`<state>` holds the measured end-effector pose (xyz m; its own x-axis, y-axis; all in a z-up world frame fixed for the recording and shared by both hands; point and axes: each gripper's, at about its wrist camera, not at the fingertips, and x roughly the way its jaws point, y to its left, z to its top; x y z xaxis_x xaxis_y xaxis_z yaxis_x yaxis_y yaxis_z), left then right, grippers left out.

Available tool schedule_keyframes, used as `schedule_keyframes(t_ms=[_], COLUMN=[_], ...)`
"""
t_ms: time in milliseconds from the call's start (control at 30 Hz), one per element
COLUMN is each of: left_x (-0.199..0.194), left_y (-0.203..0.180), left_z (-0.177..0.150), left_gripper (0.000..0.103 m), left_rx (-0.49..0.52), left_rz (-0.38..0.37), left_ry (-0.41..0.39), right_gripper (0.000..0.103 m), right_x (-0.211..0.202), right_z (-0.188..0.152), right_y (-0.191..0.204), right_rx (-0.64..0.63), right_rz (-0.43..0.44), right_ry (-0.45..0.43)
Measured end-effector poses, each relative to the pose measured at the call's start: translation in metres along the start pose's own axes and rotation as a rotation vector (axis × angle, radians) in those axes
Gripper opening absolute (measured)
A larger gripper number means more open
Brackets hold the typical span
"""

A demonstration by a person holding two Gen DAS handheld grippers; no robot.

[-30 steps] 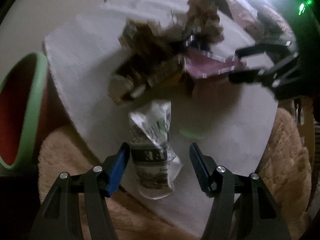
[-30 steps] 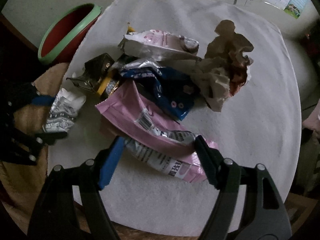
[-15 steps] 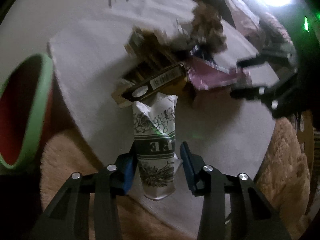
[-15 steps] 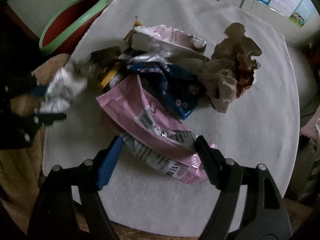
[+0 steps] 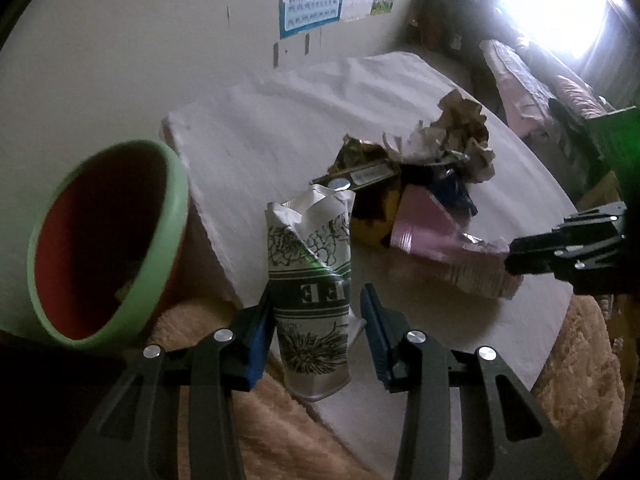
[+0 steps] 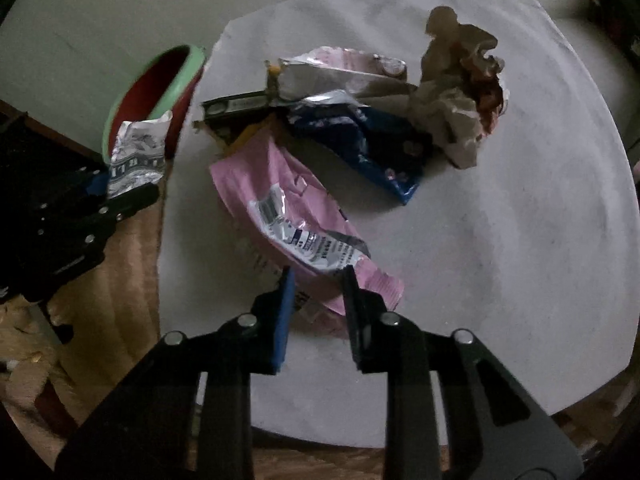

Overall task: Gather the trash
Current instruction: 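Grasp the pink snack bag with the right tool while the left tool holds the cup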

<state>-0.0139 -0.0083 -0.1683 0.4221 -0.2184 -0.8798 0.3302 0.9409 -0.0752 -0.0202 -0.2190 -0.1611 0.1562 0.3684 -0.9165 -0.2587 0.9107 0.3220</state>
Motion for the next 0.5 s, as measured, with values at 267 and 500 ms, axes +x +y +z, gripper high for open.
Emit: schedule_keyframes(t_ms=[267,500], left_x=[-0.010,-0.009], left_y=[0.001,0.002], left_z=[0.003,0.003], left_gripper=[0.040,0.040], left_rx=[0.008,0.013], left_rz=[0.034,0.051], left_ry=[-0.044,-0.042], right_gripper=[0.047,0.060], right_x=[-0.013,0.012], right_z=[0.000,0.000], right_y=[-0.008,0.007], right_rx=[0.038,-0.026], right_rz=[-0.025,-0.011], right_ry=[-0.062,-0.016])
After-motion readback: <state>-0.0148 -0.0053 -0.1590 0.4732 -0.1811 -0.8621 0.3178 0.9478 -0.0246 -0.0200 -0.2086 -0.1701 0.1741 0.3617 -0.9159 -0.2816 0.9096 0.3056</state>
